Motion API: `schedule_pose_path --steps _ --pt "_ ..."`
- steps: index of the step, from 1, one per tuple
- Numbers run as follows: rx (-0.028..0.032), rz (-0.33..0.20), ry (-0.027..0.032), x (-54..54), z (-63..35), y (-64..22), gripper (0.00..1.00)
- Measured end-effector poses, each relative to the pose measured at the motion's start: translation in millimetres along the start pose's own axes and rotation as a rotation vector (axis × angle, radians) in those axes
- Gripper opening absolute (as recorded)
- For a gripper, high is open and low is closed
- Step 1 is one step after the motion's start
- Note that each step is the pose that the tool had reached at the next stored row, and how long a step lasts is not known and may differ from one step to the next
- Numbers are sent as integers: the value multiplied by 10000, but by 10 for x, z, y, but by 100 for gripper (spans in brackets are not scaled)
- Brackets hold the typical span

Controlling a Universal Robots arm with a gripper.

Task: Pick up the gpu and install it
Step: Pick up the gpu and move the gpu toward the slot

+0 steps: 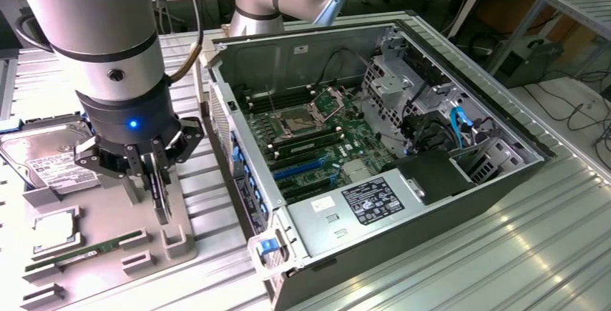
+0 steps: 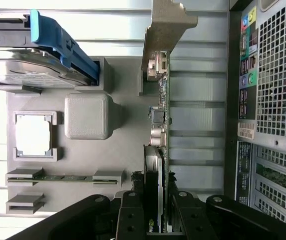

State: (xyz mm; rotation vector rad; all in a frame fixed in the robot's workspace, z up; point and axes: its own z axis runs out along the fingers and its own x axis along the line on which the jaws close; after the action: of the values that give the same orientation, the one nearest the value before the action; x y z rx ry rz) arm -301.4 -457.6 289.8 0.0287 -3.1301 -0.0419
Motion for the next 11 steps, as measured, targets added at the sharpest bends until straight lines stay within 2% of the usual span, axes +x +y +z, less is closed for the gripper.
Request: schedule_pose_path --steps 11 --pt "0 0 0 1 -114 3 27"
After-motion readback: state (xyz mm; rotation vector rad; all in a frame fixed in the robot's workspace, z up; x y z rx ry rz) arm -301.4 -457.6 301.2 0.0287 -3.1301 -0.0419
